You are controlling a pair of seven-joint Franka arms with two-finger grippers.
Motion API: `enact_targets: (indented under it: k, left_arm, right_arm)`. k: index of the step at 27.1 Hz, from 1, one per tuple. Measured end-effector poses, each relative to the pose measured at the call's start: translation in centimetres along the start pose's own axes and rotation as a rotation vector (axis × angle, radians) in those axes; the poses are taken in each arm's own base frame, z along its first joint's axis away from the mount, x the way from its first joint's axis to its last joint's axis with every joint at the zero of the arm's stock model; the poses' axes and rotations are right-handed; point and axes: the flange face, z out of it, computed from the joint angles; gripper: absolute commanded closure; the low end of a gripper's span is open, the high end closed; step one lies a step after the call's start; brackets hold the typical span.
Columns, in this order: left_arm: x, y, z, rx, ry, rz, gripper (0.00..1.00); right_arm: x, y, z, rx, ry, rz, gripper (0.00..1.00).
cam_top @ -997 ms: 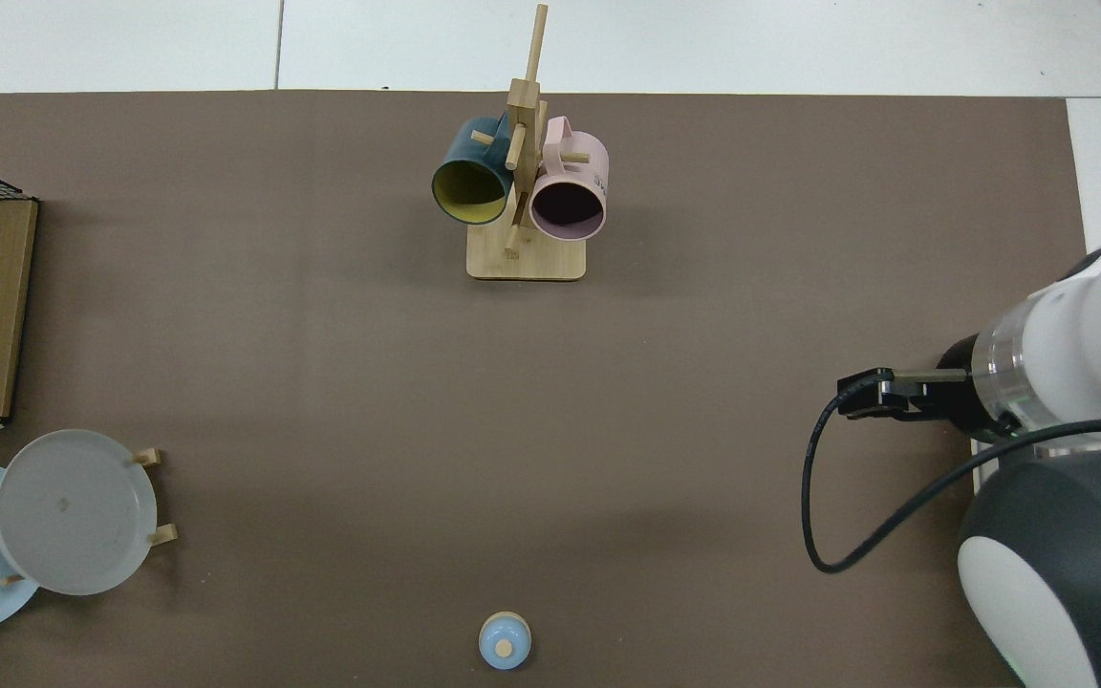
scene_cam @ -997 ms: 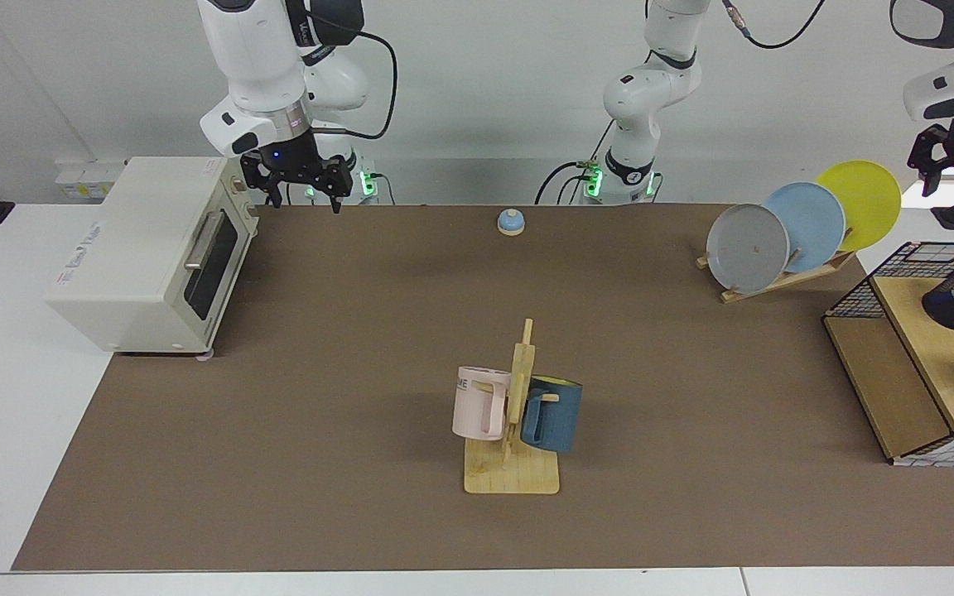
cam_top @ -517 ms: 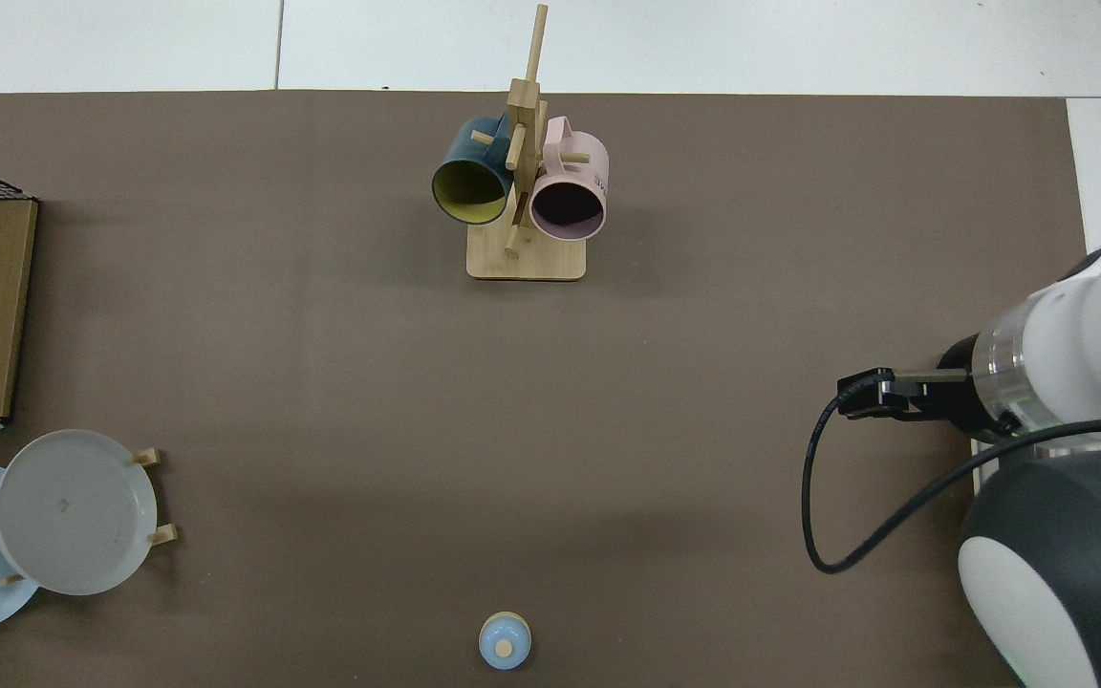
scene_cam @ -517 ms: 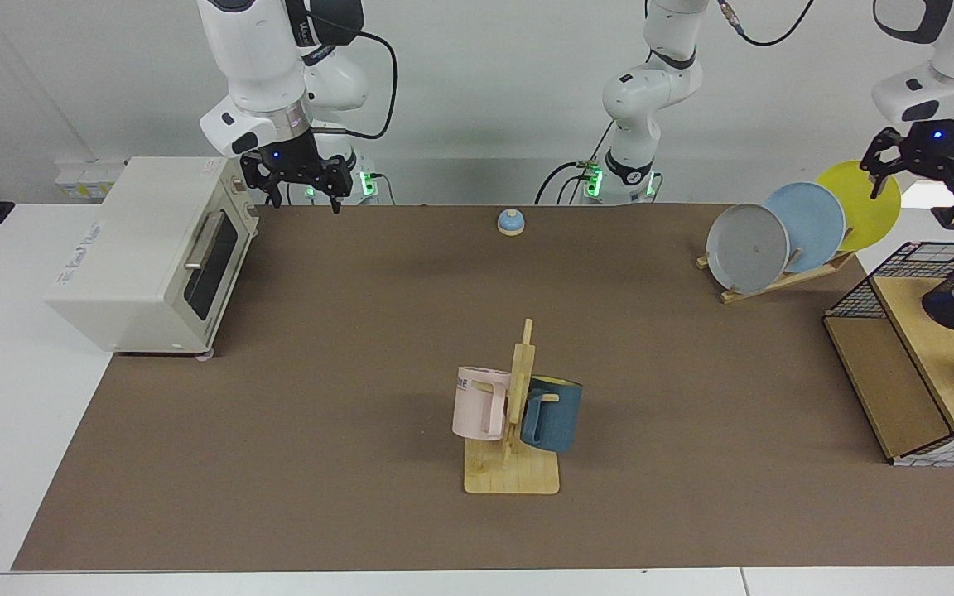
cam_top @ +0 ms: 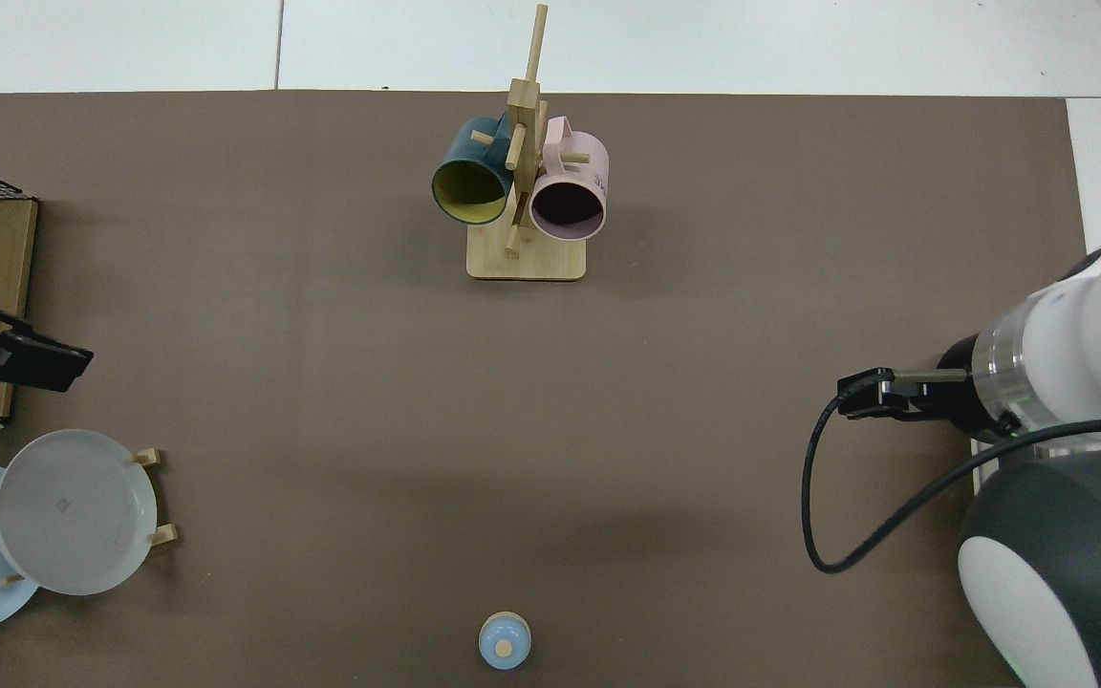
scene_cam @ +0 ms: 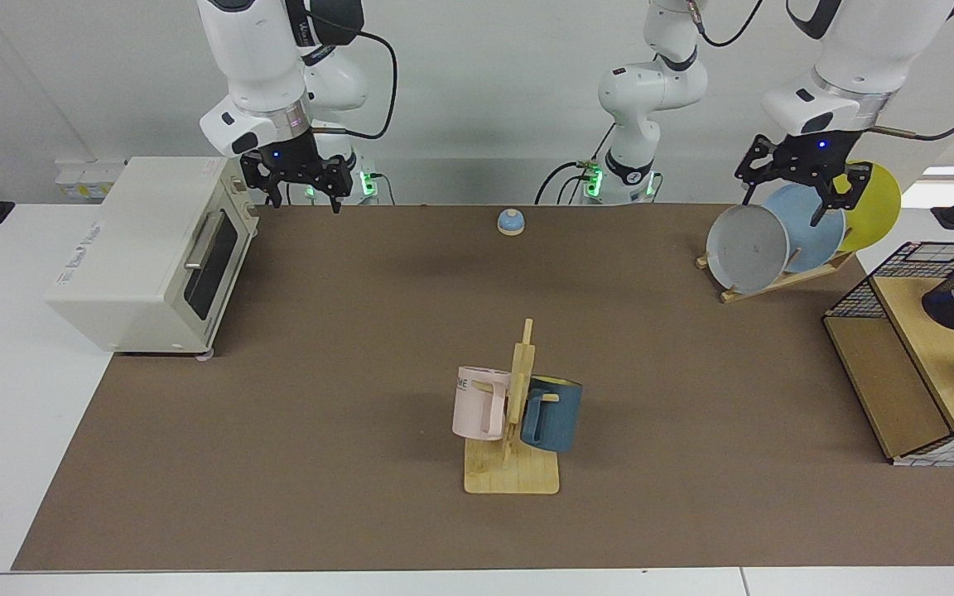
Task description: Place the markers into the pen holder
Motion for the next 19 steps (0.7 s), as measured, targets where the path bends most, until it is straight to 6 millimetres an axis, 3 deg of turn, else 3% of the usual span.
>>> enact_targets:
  k: [11, 19]
  left_arm:
    - [1.0, 2.6, -0.3, -0.058, 0.012, -0.222, 0.0]
    - [0.1, 1.2, -0.6, -0.056, 0.018, -0.274, 0.0]
  right_arm:
    - [0.0, 0.0, 0.0, 0.0, 0.0, 0.0, 0.0]
    - [0.0, 0.0, 0.0, 0.0, 0.0, 0.0, 0.0]
